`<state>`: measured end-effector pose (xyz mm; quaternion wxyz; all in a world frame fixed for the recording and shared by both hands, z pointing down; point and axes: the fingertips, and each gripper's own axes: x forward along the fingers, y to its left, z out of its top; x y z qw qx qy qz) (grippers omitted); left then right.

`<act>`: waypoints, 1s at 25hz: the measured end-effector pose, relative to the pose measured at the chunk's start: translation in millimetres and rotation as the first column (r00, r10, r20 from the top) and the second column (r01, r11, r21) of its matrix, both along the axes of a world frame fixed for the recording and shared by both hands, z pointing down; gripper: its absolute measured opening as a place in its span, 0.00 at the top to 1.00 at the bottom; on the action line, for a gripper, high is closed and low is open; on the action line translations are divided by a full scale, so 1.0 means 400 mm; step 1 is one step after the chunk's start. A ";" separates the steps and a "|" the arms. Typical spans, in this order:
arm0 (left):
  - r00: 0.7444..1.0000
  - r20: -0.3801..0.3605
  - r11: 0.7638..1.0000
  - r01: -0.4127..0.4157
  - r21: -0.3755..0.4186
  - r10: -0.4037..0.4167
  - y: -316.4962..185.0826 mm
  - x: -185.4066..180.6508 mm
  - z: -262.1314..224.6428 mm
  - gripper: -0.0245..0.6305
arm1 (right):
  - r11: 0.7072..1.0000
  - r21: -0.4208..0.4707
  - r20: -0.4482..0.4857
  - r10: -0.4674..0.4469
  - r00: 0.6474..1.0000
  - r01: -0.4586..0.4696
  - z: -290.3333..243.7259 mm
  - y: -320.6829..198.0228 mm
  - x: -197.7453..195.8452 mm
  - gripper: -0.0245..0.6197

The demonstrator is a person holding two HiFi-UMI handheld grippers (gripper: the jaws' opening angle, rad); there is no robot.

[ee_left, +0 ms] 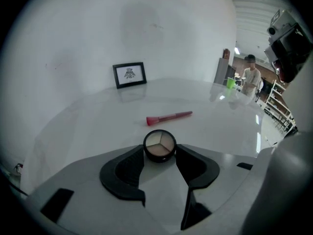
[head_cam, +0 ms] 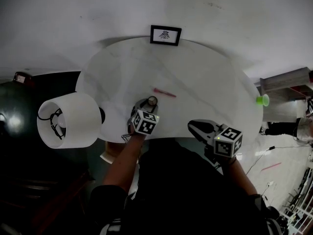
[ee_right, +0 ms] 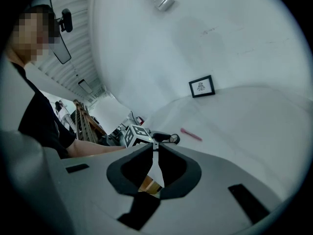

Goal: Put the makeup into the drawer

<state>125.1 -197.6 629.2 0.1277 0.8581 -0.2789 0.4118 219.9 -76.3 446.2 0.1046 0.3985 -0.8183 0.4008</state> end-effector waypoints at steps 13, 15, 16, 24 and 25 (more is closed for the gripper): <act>0.997 -0.038 0.997 0.070 0.021 -0.070 0.040 0.007 -0.036 0.64 | 0.996 0.014 0.007 -0.089 0.996 0.089 -0.002 -0.003 0.011 0.94; 0.995 -0.043 0.996 0.087 0.022 -0.086 0.049 0.004 -0.042 0.64 | 0.994 0.018 0.008 -0.109 0.994 0.109 -0.004 -0.005 0.011 0.94; 0.995 -0.044 0.995 0.095 0.018 -0.094 0.055 0.001 -0.042 0.64 | 0.993 0.020 0.008 -0.120 0.993 0.120 -0.004 -0.006 0.010 0.94; 0.996 0.020 0.995 0.086 -0.041 -0.085 0.121 -0.013 0.003 0.63 | 0.981 0.042 0.014 -0.189 0.982 0.188 -0.016 -0.022 -0.010 0.94; 0.996 0.024 0.995 0.089 -0.035 -0.088 0.121 -0.014 0.006 0.63 | 0.980 0.042 0.016 -0.193 0.981 0.192 -0.016 -0.022 -0.011 0.94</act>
